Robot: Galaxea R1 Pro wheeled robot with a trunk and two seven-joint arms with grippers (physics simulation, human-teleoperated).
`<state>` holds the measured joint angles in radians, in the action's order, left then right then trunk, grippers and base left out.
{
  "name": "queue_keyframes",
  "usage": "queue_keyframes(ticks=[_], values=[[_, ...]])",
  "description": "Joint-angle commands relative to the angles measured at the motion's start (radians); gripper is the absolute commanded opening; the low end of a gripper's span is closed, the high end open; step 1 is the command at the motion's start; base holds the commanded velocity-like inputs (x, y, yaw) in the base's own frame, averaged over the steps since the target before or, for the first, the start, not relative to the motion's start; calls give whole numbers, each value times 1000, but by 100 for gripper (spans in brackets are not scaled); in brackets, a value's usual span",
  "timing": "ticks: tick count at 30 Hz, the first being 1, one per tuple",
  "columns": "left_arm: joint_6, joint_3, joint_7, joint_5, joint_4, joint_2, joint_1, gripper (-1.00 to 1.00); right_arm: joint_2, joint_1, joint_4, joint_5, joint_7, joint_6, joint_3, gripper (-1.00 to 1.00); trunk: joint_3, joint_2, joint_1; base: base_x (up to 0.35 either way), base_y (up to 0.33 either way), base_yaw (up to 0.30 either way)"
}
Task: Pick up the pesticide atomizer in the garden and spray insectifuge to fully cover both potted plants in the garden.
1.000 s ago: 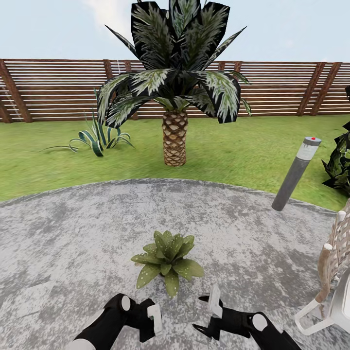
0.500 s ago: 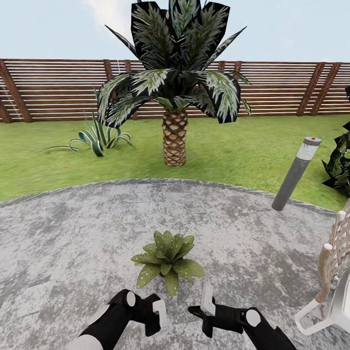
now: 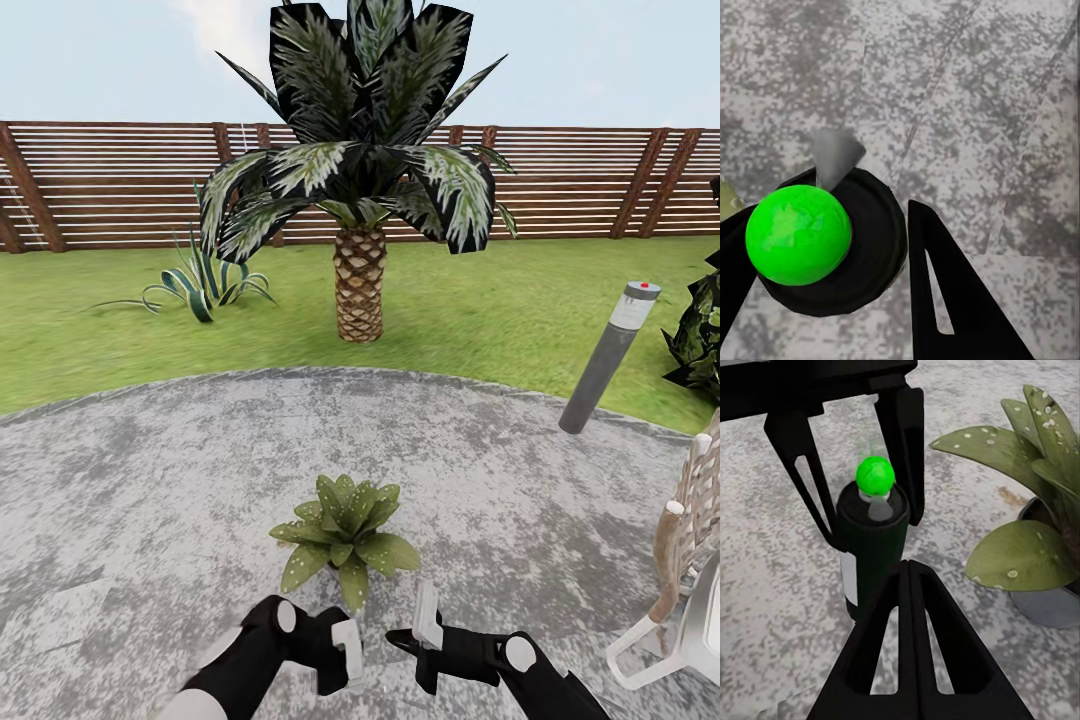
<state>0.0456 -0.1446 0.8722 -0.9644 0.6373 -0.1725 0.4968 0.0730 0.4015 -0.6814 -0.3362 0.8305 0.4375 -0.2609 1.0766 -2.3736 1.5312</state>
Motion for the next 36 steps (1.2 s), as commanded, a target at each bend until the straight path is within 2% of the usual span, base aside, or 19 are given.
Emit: queue_keyframes(ticks=[1,6,12,20,22,27,36], values=[[5,0,2,-8,2,-2,0,-100,1,0,-1,-7,-2,4,-2,-100,1,0,0,0,0,0],[5,-1,1,-6,11,-2,0,-100,1,0,-1,-6,-2,4,-2,-100,1,0,0,0,0,0],[4,-31,-2,-1,12,-2,0,-100,1,0,-3,-6,-2,4,-1,-100,1,0,0,0,0,0],[5,-33,-4,4,6,-2,-1,-100,1,0,-3,-6,-2,4,-1,-100,1,0,0,0,0,0],[10,-33,-4,6,-6,-2,-2,-100,-11,0,-17,-6,-2,4,-2,-100,1,0,0,0,0,0],[21,-33,-5,17,-7,-2,-3,-100,-21,0,-19,-6,-2,4,-3,-100,1,0,0,0,0,0],[22,-33,-6,28,2,-2,-2,-100,-22,0,-24,-6,-2,3,-3,-100,1,0,0,0,0,0]])
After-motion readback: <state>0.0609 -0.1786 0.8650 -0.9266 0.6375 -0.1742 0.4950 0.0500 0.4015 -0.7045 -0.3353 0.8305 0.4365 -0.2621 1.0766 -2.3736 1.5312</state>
